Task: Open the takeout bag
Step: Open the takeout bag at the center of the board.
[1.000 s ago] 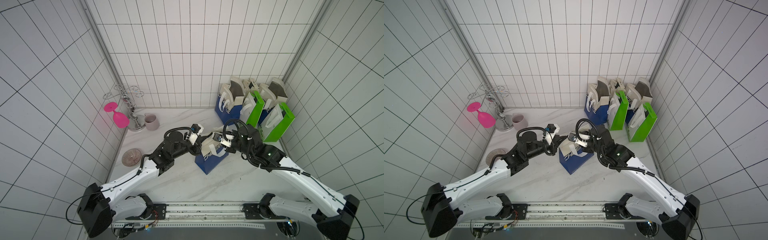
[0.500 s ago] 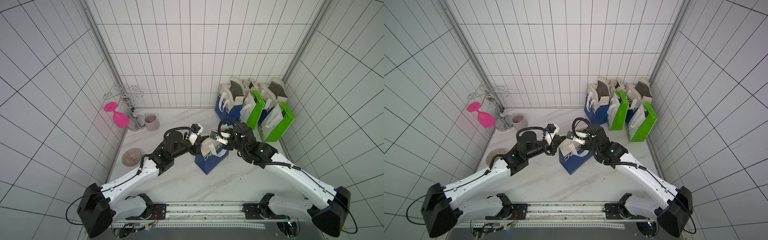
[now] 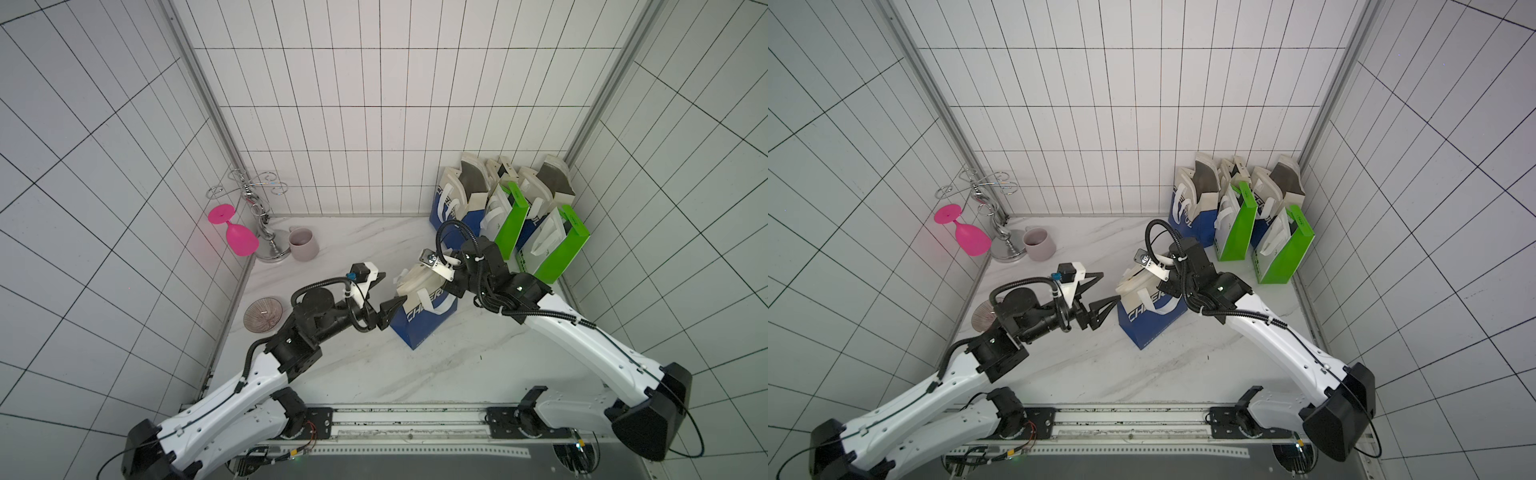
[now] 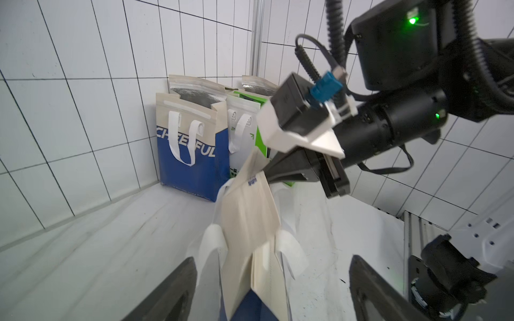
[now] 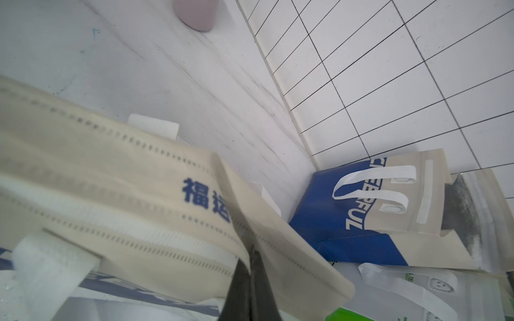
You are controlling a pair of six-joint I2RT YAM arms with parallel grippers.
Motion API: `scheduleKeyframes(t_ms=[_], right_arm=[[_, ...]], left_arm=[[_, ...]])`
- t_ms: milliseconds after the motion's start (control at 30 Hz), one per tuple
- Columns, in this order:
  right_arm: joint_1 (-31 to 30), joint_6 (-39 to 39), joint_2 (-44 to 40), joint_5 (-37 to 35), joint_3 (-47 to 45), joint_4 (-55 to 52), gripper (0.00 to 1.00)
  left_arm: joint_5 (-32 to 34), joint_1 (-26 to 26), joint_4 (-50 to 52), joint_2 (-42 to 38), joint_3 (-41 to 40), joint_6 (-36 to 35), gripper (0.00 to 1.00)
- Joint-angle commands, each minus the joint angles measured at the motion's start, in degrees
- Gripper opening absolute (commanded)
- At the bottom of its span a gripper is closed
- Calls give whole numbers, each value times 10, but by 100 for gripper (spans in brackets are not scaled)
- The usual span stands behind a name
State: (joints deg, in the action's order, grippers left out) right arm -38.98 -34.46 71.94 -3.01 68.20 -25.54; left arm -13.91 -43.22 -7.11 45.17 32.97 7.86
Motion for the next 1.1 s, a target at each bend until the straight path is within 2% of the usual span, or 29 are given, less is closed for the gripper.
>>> scheduleKeyframes(t_ms=[0,100,233,367,433,500,600,633,733,800,833,1067], right_arm=[[5,65,7,8,70,-64,0],[2,74,8,2,76,-75,0],[-1,81,7,-4,79,-81,0],[-3,87,3,-2,78,-86,0],[-4,89,2,-1,77,-88,0],[-5,91,1,-1,78,-92,0],[-4,98,3,3,87,-102,0],[-5,100,4,6,92,-108,0],[-5,102,7,-4,105,-123,0],[-4,105,7,-10,112,-130,0],[-4,105,7,-10,117,-134,0],[-3,69,18,-37,163,-161,0]], left_arm=[[4,-37,-34,-26,-82,70,86],[32,-74,-82,-14,-129,84,86],[61,-108,-134,63,-132,90,86],[74,-113,-167,145,-110,98,86],[105,-113,-175,170,-103,97,84],[138,-113,-185,190,-100,86,79],[153,-112,-201,223,-90,80,72],[143,-112,-204,230,-84,75,66],[124,-109,-203,245,-68,57,32],[124,-101,-199,244,-64,54,4],[122,-96,-197,241,-64,54,0],[64,-34,-143,211,-59,46,0]])
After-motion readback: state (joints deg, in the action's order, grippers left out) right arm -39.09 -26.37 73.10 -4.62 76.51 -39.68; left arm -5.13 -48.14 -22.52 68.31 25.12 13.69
